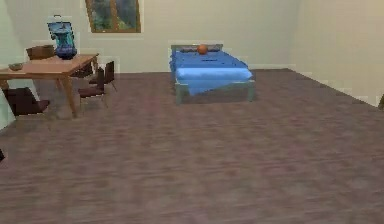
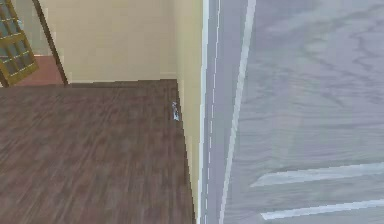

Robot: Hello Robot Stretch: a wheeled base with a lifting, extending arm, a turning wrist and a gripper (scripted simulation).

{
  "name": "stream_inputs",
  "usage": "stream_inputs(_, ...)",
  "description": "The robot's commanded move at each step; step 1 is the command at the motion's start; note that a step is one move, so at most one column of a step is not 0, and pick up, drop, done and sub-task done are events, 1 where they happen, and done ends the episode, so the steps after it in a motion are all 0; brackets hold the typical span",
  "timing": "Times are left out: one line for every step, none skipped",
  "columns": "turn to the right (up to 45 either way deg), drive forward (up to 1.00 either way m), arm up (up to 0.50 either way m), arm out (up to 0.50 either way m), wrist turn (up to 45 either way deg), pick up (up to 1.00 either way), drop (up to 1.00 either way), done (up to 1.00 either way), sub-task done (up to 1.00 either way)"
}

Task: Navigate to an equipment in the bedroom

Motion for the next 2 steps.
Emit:
stream_inputs(15.0,0.00,0.00,0.00,0.0,0.00,0.00,0.00,0.00)
stream_inputs(0.0,0.40,0.00,0.00,0.0,0.00,0.00,0.00,0.00)
